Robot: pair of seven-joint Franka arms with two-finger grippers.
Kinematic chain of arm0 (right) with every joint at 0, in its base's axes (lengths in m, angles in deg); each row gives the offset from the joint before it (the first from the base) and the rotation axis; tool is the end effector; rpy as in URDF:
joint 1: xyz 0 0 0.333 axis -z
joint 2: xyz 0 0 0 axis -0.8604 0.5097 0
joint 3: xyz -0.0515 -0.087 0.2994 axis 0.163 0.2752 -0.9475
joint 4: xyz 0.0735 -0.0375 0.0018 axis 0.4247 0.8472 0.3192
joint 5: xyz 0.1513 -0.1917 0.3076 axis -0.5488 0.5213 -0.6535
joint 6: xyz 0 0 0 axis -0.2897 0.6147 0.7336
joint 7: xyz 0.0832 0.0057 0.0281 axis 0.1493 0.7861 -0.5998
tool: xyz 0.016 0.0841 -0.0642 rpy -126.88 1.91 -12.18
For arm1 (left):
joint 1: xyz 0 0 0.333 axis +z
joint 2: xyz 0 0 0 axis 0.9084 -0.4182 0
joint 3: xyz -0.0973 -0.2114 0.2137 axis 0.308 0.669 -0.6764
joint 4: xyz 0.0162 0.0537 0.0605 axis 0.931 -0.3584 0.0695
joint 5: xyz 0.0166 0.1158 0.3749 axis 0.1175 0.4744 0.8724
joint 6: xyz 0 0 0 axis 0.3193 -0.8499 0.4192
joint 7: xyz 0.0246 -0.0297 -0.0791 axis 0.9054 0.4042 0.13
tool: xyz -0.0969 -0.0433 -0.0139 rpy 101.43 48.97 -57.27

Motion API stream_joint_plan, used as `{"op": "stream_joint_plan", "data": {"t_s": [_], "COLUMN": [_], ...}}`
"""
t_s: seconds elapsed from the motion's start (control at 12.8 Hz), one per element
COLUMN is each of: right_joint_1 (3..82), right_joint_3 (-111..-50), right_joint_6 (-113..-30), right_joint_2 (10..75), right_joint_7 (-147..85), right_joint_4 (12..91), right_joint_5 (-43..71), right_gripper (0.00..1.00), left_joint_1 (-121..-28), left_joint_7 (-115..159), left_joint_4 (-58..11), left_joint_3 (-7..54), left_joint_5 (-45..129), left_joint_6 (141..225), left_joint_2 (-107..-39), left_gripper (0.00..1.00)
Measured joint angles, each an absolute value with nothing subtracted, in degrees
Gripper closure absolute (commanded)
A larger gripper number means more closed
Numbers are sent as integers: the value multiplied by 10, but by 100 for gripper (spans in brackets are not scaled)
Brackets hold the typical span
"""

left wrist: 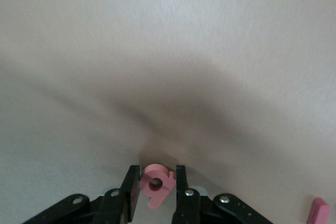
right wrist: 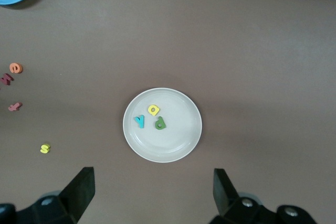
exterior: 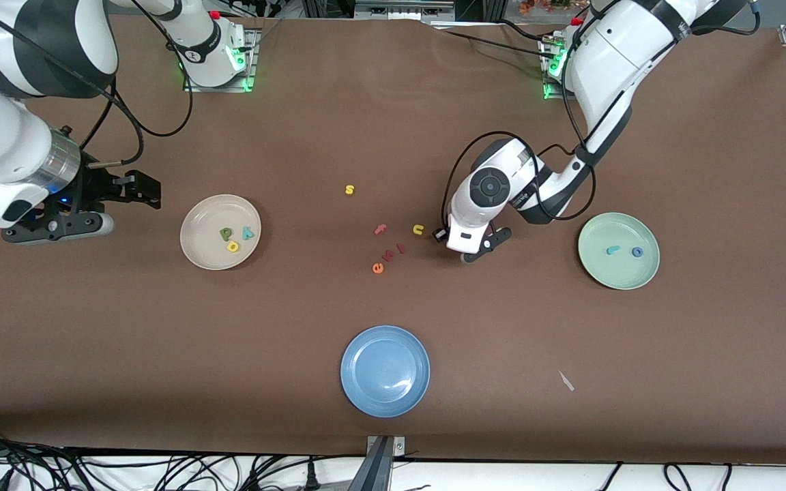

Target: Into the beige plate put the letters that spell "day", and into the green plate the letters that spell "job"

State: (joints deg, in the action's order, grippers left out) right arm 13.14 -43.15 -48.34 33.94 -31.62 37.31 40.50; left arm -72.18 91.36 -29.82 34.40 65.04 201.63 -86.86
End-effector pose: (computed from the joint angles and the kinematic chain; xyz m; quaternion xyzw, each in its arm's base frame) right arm 0.6082 0.1031 0.5485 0.9965 0.0765 -0.0340 0.0003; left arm 0.5224 -0.3556 0.1818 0.9521 0.2943 -0.0811 0.0158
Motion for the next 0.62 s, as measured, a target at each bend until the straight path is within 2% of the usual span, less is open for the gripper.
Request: {"op": "stream_joint_plan", "data": {"t_s": [0.08, 0.16, 0.47, 0.55, 0.62], "right_joint_1": [145, 185, 444, 490, 512], "right_joint_3": [-447, -492, -766, -813, -833], "right_joint_6": [-483, -483, -475, -460, -441], "right_joint_2": [340, 339, 313, 298, 280], "right_joint_7": [-316, -316, -316, -316, -316], "right_joint_4": [372, 370, 361, 361, 361], "right_joint_5": [405, 406, 484, 497, 499], "right_gripper": [0, 0, 0, 0, 0], "left_joint_1": [-717, -708, -626, -600, -570], "left_joint_7": [903, 888, 756, 711, 658], "left_joint_4": [-295, -291, -282, -282, -282], "left_joint_3": [344, 344, 348, 348, 348], "left_joint_5": [651, 651, 651, 651, 651], "left_joint_6": [2001, 1983, 1905, 1883, 1859], "left_joint_2": [-860, -847, -784, -771, -758], "left_gripper": [96, 96, 96, 96, 96]}}
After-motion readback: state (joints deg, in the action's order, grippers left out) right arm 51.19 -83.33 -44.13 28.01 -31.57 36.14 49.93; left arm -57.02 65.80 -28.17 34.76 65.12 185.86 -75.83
